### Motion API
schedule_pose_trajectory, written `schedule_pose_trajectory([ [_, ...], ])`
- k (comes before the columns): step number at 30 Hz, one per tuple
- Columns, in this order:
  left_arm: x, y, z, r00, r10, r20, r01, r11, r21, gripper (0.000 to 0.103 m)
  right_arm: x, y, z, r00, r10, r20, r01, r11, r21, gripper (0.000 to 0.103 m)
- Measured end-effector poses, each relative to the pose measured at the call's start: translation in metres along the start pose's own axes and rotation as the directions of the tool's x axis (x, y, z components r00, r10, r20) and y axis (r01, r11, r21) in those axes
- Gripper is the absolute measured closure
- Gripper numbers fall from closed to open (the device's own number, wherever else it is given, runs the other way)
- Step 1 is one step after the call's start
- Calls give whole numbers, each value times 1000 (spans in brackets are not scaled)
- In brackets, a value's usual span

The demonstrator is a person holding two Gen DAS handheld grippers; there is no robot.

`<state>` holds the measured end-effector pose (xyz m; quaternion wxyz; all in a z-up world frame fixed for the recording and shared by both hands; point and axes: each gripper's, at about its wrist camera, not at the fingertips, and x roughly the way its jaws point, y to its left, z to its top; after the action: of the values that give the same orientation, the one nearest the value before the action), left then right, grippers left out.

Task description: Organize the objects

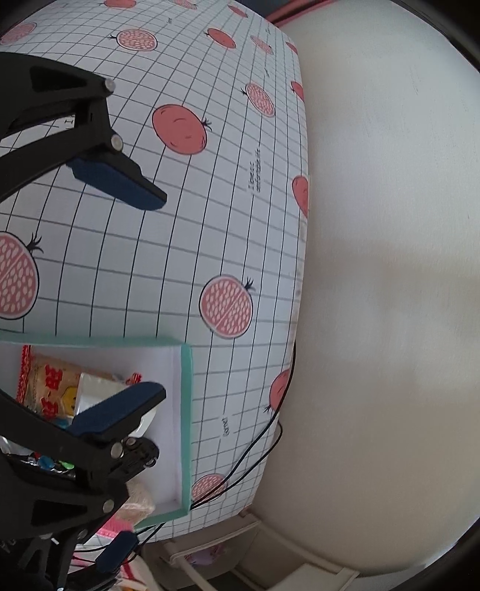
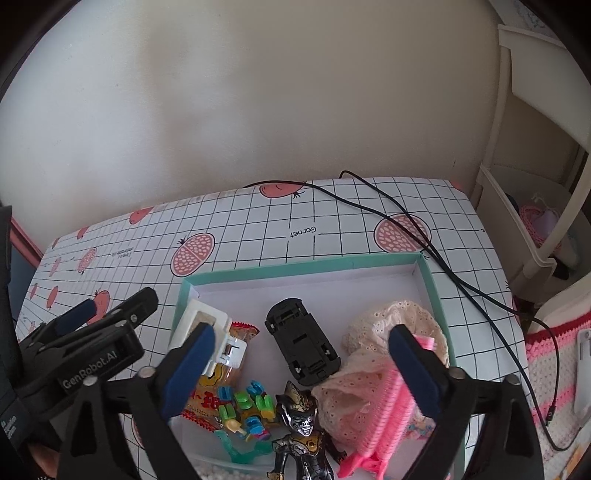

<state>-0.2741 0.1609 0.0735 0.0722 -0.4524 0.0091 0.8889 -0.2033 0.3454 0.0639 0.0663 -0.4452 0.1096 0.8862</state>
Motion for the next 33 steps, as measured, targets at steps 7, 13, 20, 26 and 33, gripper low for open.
schedule_pose_trajectory([
  [7,-3,10,2,999,37,18,-36,999,-35,0,0,0,0,1000,-6,12,6,1000,3,0],
  [13,-7,11,2,999,32,25,-31,999,-42,0,-1,1,0,1000,-7,12,7,1000,0,0],
  [20,-24,19,-3,999,8,33,-7,999,-41,0,-16,6,-3,1000,-19,8,19,1000,-1,0],
  [26,-68,30,-12,999,-4,54,6,999,-41,0,-56,17,-12,1000,-20,18,20,1000,-4,0],
  [33,-131,45,-35,993,-16,120,19,1000,-24,0,-116,41,-41,998,-23,55,26,998,-53,0],
])
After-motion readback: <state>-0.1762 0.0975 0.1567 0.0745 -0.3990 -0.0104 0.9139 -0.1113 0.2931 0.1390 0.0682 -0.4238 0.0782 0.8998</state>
